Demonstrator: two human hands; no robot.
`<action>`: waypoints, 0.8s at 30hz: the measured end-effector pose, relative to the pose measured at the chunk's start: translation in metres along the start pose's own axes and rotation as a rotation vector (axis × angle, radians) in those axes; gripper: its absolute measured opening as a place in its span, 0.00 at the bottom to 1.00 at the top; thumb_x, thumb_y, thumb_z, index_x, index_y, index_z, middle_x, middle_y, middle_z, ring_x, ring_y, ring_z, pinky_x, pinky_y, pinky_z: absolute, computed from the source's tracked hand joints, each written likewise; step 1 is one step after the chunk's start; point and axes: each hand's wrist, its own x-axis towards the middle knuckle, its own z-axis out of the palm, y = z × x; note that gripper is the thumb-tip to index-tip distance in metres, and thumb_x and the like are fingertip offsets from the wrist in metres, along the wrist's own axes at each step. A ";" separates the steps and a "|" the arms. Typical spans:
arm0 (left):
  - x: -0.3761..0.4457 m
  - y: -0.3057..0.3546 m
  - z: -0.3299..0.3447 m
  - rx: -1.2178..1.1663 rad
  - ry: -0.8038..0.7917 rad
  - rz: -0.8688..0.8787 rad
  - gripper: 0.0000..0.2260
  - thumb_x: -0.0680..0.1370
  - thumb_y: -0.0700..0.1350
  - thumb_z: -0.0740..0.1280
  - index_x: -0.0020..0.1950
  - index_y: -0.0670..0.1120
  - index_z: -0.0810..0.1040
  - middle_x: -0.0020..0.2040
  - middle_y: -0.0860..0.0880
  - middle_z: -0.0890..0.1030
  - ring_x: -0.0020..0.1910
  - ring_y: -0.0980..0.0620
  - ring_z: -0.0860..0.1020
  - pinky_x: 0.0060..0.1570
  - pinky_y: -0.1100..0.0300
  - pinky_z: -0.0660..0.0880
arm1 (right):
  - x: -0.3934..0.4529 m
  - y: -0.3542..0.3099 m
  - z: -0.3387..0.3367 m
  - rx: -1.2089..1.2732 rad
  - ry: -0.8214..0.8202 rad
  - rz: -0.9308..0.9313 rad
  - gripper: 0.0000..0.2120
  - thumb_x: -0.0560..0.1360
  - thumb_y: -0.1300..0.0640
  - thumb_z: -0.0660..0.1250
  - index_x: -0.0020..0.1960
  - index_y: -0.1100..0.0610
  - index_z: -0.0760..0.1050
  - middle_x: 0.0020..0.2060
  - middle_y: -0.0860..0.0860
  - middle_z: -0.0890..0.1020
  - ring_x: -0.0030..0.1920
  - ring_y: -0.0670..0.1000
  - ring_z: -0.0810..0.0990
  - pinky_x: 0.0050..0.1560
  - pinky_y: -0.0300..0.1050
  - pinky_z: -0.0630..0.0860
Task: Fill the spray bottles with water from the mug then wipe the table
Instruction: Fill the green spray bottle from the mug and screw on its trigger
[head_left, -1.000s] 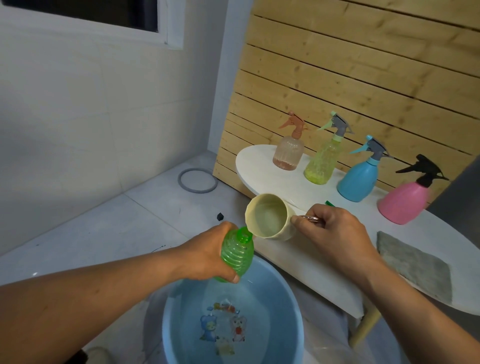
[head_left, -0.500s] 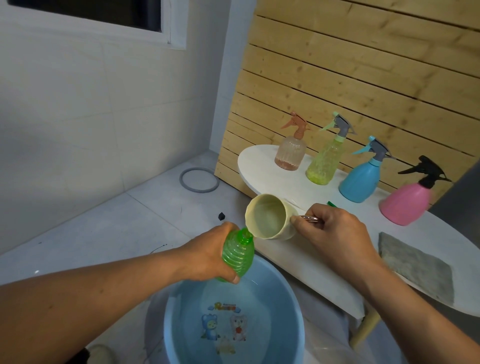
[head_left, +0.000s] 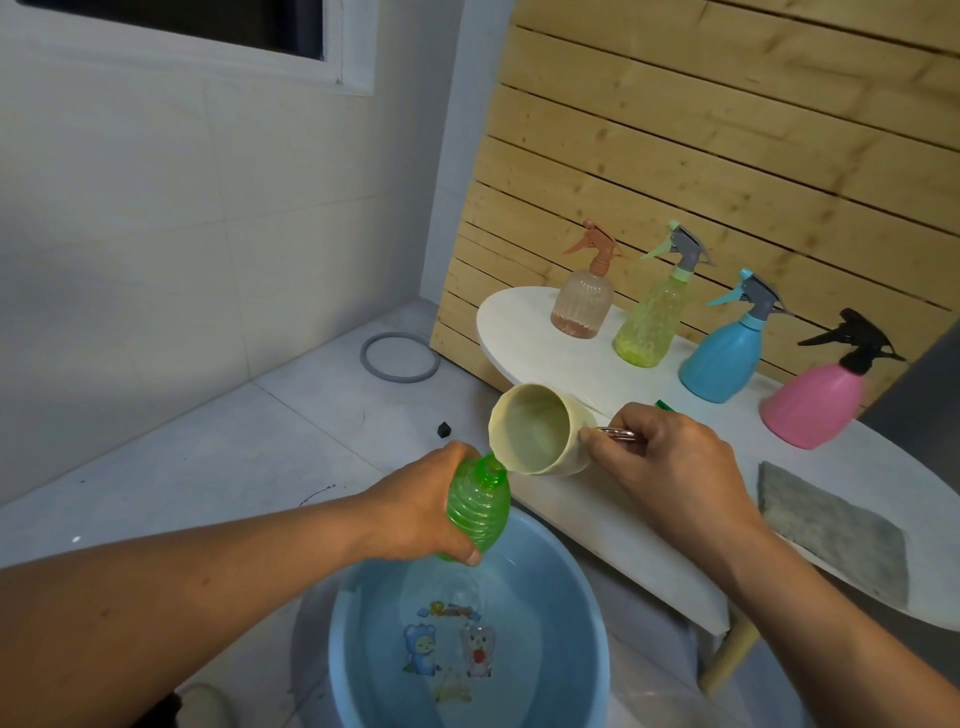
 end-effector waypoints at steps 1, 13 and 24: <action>0.000 0.000 0.000 -0.001 -0.001 0.000 0.41 0.65 0.50 0.85 0.71 0.57 0.65 0.61 0.57 0.75 0.60 0.56 0.77 0.61 0.53 0.79 | 0.000 0.000 0.000 -0.002 0.002 0.002 0.16 0.77 0.41 0.67 0.36 0.49 0.74 0.31 0.45 0.76 0.36 0.47 0.74 0.33 0.45 0.65; -0.001 0.000 0.002 0.003 -0.011 0.002 0.44 0.65 0.49 0.85 0.74 0.57 0.65 0.64 0.57 0.74 0.63 0.56 0.75 0.64 0.53 0.78 | -0.003 -0.002 0.000 -0.031 0.018 -0.030 0.15 0.77 0.41 0.67 0.35 0.47 0.73 0.30 0.44 0.76 0.35 0.46 0.74 0.32 0.44 0.63; 0.000 0.001 0.002 0.002 -0.003 0.012 0.42 0.65 0.50 0.85 0.73 0.56 0.67 0.63 0.57 0.74 0.61 0.58 0.76 0.62 0.56 0.78 | -0.004 -0.004 0.000 -0.026 0.039 -0.032 0.16 0.76 0.42 0.67 0.34 0.48 0.72 0.30 0.45 0.76 0.34 0.46 0.74 0.33 0.44 0.65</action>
